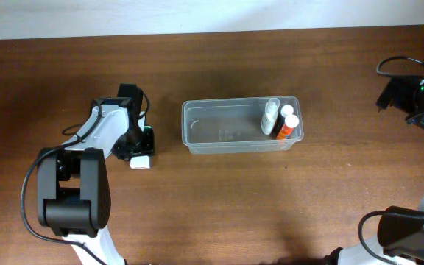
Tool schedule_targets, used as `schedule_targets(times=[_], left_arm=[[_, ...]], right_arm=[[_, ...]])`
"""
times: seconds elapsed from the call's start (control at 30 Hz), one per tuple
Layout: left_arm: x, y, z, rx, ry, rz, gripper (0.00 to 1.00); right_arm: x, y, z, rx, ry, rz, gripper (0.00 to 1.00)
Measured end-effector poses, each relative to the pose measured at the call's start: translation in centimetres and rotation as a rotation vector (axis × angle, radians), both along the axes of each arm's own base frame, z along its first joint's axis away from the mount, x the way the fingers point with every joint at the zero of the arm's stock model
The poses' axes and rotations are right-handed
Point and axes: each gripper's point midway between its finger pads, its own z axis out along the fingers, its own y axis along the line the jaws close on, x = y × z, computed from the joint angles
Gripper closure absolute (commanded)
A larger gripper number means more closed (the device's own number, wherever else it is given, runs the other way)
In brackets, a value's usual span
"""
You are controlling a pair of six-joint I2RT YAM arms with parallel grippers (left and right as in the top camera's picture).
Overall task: Pack container
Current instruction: 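Lower and close the left gripper on the Panadol box, then lift the Panadol box and carry it right over the container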
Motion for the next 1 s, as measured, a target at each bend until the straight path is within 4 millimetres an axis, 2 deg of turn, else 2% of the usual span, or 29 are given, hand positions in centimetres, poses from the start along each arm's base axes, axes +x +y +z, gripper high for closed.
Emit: schedule_targets(times=[0.1,0.37,0.57,0.7,1.0], left_arm=[[0.0,0.0,0.0,0.000,0.000,0.000,0.52],[0.0,0.0,0.0,0.000,0.002,0.000,0.51],[-1.0,0.1,0.8,0.005,0.057,0.000,0.51],[0.3,0.0,3.3,0.004,0.046,0.000,0.51],[4.2,-0.5,12.4,-0.013,-0.072,0.000,0.51]], right_arm=[[0.0,0.0,0.0,0.000,0.000,0.000,0.02],[0.0,0.0,0.0,0.000,0.000,0.000,0.02],[0.0,0.0,0.0,0.000,0.000,0.000,0.02],[0.0,0.0,0.0,0.000,0.000,0.000,0.02],[0.0,0.0,0.0,0.000,0.000,0.000,0.02]])
